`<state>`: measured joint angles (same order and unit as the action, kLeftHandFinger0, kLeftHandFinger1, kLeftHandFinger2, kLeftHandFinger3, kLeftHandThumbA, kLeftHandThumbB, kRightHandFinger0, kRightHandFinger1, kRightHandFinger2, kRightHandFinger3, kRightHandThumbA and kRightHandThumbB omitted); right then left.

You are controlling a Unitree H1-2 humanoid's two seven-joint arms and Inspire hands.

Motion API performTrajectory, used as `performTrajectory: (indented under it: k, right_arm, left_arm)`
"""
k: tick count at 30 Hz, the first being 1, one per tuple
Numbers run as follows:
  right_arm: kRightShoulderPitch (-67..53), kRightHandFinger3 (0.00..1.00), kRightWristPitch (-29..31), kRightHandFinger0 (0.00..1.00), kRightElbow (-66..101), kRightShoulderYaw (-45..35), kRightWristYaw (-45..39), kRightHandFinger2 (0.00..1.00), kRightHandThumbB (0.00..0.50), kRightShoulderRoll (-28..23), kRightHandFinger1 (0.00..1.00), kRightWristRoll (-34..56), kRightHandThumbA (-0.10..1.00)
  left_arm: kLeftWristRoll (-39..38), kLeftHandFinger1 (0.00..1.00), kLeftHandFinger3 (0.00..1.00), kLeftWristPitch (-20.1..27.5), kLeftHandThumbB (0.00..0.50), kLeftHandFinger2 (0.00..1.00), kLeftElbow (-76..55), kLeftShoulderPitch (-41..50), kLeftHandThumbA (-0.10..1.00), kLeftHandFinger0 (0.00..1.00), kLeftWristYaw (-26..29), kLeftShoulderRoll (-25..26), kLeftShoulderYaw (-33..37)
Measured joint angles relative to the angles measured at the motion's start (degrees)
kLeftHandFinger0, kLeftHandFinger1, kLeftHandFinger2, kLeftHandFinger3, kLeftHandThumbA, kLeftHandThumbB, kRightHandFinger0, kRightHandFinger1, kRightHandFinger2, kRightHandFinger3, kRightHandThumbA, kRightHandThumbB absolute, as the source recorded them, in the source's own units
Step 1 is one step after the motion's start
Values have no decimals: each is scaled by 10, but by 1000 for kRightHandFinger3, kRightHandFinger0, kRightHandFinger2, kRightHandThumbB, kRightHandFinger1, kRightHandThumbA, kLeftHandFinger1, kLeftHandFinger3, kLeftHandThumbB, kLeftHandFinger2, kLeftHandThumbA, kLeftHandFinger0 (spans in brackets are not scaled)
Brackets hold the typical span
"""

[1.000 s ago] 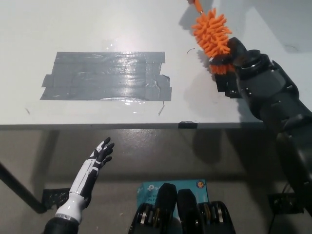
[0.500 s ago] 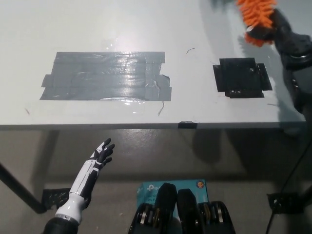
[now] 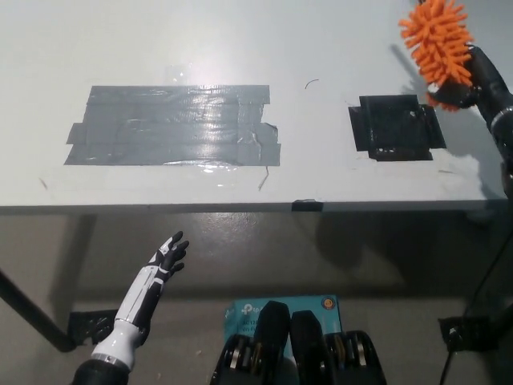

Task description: A person hands an oraange duster to the robot and the robot grabs it with its right hand and places it on the black marked spot infron tof it on the desk

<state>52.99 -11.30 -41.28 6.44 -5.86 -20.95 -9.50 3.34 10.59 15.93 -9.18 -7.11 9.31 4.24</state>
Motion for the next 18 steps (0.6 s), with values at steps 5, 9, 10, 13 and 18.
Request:
performTrajectory:
  k: [5, 9, 10, 13, 18]
  right_arm:
    - [-12, 946, -7, 206, 2, 22, -9, 973, 141, 0, 650, -11, -100]
    - [-17, 989, -7, 264, -10, 44, -12, 995, 152, 3, 692, -23, -100]
    - [-17, 1000, -7, 621, -13, 47, -12, 1000, 207, 4, 1000, -24, 106]
    - [-17, 1000, -9, 1000, -26, 65, -26, 1000, 295, 3, 1000, -31, 324]
    - [-12, 1000, -22, 1000, -28, 106, -80, 1000, 371, -8, 1000, -39, 661]
  left_arm:
    - [1, 1000, 1000, 1, 167, 1000, 1, -2, 1000, 1000, 0, 0, 0]
    - [2, 1000, 1000, 2, 175, 1000, 3, -2, 1000, 1000, 0, 1, 0]
    - [2, 1000, 1000, 2, 168, 1000, 2, -3, 1000, 1000, 0, 1, 0]
    - [2, 1000, 1000, 2, 168, 1000, 2, -4, 1000, 1000, 0, 2, 0]
    - [2, 1000, 1000, 2, 173, 1000, 2, -6, 1000, 1000, 0, 2, 0]
